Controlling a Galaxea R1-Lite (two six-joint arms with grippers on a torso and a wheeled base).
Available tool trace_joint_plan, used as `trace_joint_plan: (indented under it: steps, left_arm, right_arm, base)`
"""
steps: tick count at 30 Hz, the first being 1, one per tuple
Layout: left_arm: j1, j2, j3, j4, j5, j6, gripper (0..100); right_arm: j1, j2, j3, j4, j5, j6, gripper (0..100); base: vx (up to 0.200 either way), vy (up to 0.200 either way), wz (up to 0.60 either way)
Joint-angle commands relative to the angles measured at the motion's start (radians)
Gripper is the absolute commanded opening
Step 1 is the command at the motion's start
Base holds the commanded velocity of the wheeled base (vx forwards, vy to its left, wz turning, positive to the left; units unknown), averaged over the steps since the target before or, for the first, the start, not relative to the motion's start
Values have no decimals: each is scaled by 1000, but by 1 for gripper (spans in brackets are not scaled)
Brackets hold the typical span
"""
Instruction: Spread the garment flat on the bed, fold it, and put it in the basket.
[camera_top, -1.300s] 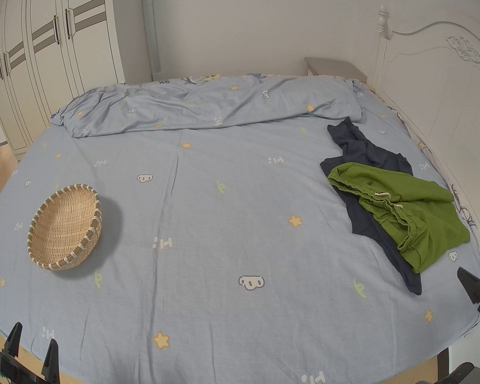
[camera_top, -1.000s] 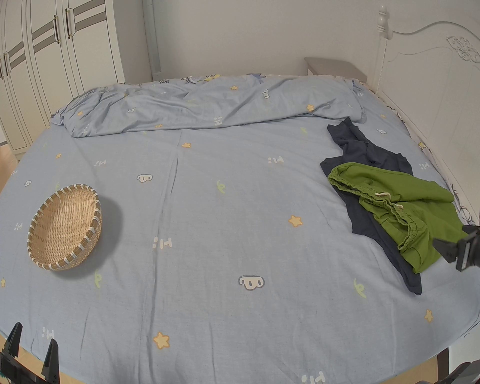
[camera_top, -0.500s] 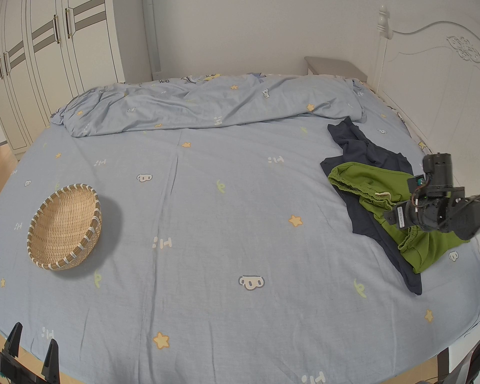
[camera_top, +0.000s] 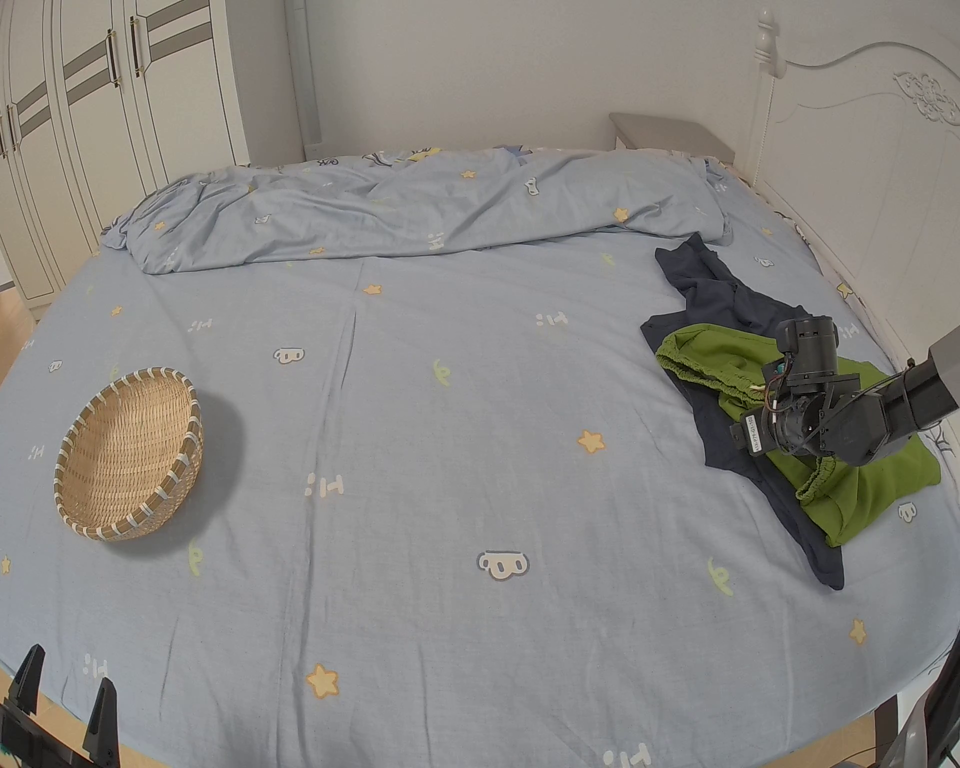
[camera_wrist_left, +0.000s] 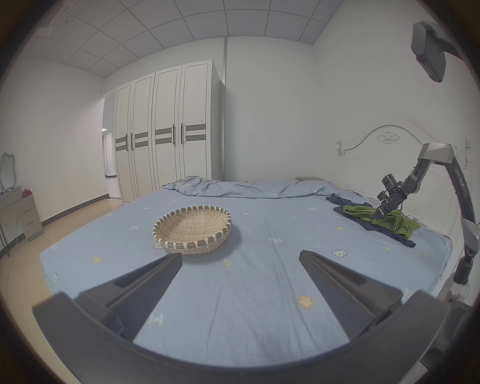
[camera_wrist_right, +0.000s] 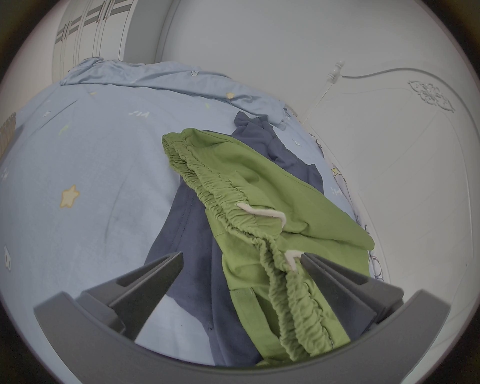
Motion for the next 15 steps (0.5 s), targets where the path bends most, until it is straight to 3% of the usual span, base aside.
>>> trace_joint_plan:
  steps: [1,15]
  left_arm:
    - [1,-15,16,0,0,0,100]
    - [1,-15,16,0,0,0,100]
  right_arm:
    - [-7,58,-54,0,0,-1,100]
    - [-18,108,-118,-71,0,7,100]
  base:
    - [0,0,0]
    - [0,0,0]
